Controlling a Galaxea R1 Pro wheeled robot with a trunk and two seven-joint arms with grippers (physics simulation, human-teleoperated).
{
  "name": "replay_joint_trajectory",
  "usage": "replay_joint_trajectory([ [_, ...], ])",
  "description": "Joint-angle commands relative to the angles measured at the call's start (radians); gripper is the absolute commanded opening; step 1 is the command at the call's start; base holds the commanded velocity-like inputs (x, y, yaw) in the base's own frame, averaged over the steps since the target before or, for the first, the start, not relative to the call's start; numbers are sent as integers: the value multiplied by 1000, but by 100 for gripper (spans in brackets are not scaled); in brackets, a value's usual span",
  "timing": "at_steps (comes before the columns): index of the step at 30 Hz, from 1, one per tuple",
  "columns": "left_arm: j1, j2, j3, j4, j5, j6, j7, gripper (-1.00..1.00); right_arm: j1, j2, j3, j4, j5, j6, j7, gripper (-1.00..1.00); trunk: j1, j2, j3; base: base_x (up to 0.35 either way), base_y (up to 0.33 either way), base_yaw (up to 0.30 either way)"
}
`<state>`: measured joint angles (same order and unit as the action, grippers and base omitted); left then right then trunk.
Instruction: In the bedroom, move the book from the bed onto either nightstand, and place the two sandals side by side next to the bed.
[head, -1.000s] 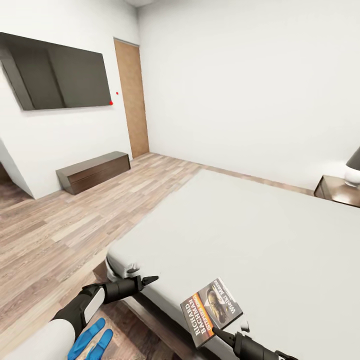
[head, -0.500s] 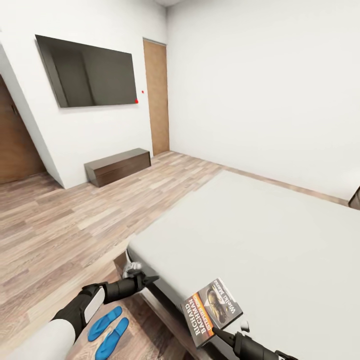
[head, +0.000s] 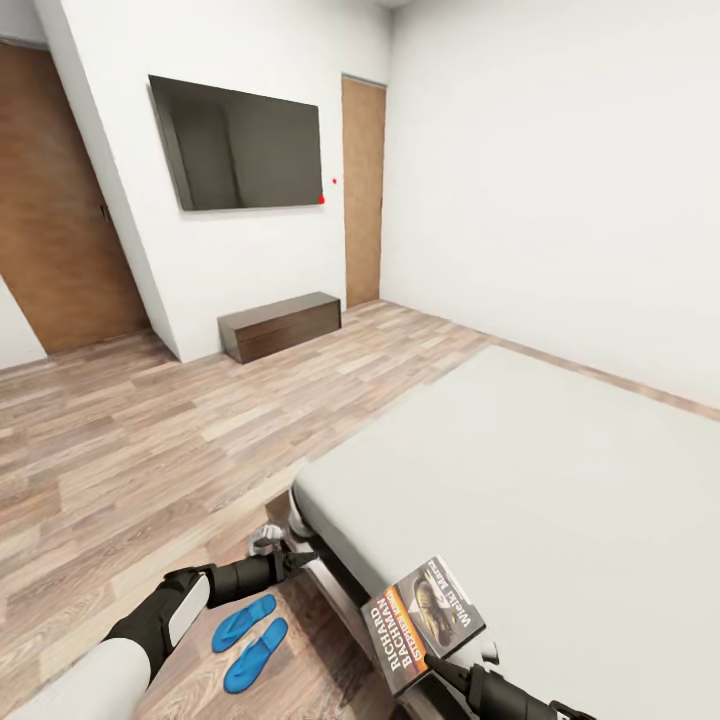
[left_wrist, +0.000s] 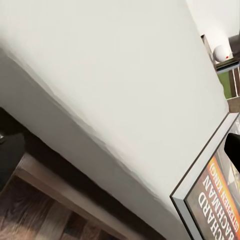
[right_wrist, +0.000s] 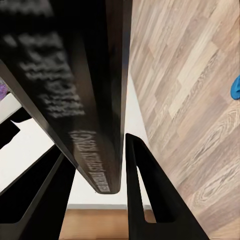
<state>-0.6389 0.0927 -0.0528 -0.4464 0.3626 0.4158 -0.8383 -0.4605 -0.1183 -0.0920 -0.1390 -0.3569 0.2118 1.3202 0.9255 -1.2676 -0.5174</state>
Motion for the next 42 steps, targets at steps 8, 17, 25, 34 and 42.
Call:
replay_joint_trajectory([
  [8, -1, 1, -5, 0, 10, 8, 1, 100, 0, 1, -9, -1, 4, 11, 4, -100, 0, -1, -4, 0, 0, 279],
  [17, -1, 14, -4, 69, 10, -48, 1, 100, 0, 1, -9, -1, 4, 11, 4, -100, 0, -1, -8, 0, 0, 279],
  [25, -1, 80, -4, 326, 10, -332, 0, 100, 0, 2, -9, -1, 4, 9, 2, -100, 0, -1, -12, 0, 0, 279],
  [34, 47, 119, -6, 422, 10, -438, 5, 100, 0, 2, -9, -1, 5, 8, -1, -100, 0, -1, -16, 0, 0, 279],
  [42, 159, 113, -13, 425, 5, -487, 57, 100, 0, 2, -9, 22, 8, 6, -2, -100, 0, -1, -20, 0, 0, 279],
])
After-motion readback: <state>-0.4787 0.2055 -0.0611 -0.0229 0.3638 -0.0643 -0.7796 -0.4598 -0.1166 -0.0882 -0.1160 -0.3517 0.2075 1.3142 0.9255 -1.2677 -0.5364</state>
